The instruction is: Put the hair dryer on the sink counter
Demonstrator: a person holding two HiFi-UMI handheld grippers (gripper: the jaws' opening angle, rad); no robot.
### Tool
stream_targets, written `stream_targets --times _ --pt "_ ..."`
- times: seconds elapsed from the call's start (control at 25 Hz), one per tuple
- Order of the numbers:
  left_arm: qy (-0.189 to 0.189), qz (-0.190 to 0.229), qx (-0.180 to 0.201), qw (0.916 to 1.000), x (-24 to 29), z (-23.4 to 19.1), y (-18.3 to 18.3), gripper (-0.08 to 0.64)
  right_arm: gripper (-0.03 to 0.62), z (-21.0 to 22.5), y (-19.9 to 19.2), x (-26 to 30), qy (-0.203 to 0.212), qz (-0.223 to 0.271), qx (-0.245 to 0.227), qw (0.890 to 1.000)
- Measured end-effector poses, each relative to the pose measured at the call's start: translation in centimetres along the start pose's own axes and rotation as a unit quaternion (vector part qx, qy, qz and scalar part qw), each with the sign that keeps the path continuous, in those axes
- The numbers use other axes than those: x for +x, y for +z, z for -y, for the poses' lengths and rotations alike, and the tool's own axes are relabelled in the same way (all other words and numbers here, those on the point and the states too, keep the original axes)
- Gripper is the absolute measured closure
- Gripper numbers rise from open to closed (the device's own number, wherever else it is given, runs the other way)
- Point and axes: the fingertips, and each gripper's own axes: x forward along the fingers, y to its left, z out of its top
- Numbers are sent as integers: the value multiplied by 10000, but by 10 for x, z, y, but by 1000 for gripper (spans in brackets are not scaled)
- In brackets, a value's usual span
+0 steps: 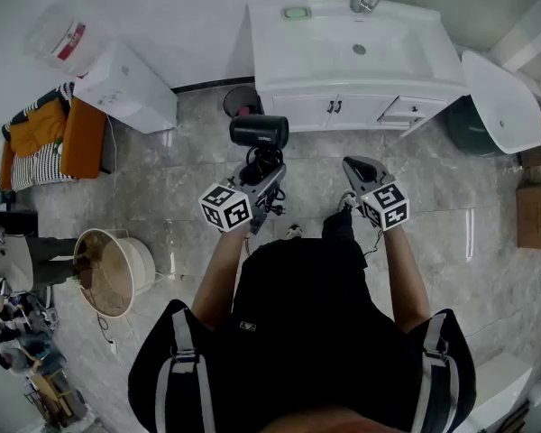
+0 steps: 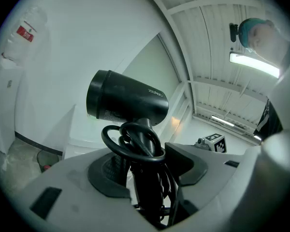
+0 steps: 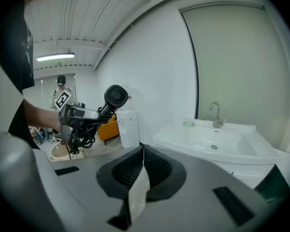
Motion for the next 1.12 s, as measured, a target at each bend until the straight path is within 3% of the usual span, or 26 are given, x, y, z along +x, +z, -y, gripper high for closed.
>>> stream_targets --times 0.4,1.12 --pt "47 15 -65 10000 4 -2 2 339 532 3 0 5 49 -47 -47 10000" --pt "278 67 -144 9995 42 -21 27 339 532 52 14 27 163 -108 -60 9998"
